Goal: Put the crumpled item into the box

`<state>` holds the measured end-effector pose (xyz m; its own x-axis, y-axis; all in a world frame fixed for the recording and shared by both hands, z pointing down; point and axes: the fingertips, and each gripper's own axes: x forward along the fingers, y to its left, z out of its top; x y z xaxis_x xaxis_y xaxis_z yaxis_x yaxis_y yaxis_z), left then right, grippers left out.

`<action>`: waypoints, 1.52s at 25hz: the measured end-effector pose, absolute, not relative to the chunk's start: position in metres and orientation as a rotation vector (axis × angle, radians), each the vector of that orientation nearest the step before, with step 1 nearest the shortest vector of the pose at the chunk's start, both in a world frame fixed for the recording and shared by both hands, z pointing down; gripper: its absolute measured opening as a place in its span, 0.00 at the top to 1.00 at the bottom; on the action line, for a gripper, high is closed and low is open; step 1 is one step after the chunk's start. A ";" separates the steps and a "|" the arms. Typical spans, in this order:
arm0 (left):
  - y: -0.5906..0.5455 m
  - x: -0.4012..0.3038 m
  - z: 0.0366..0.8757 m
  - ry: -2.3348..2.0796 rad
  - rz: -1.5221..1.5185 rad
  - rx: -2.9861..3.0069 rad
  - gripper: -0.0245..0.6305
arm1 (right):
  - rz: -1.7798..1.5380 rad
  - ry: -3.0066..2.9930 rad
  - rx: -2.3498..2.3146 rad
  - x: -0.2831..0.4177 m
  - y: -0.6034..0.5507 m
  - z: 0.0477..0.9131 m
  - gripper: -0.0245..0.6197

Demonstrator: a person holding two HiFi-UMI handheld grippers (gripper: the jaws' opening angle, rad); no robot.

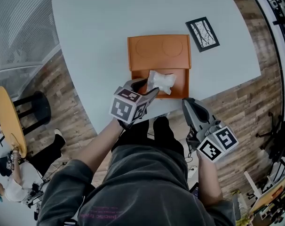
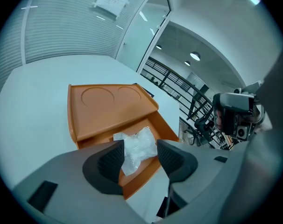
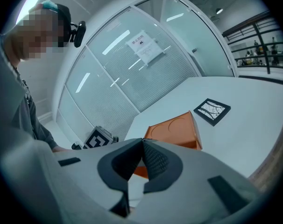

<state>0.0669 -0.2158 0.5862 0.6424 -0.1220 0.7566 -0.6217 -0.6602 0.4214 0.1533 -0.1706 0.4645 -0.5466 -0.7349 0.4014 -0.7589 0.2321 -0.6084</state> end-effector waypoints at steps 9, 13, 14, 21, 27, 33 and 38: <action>-0.221 0.064 0.548 -0.583 0.865 2.283 0.67 | 1.169 -2.470 1.471 0.145 -0.178 0.446 0.95; -0.220 0.057 0.531 -0.590 0.851 2.328 0.72 | 1.140 -2.485 1.471 0.139 -0.180 0.437 0.95; -0.220 0.056 0.528 -0.592 0.846 2.336 0.72 | 1.132 -2.489 1.469 0.138 -0.180 0.435 0.95; -0.219 0.051 0.502 -0.605 0.793 2.393 0.81 | 1.080 -2.514 1.458 0.133 -0.183 0.420 0.95; -0.218 0.044 0.475 -0.621 0.733 2.459 0.86 | 1.036 -2.540 1.452 0.123 -0.184 0.406 0.95; -0.217 0.032 0.451 -0.649 0.672 2.500 0.86 | 0.988 -2.571 1.448 0.116 -0.183 0.392 0.95; -0.215 0.020 0.435 -0.680 0.629 2.529 0.89 | 0.935 -2.601 1.440 0.110 -0.181 0.378 0.95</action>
<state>0.0205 -0.2150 0.4347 0.7751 -0.3491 0.5266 -0.5517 -0.7801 0.2949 0.1096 -0.1811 0.3779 -0.5727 -0.7638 0.2978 -0.7785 0.3929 -0.4895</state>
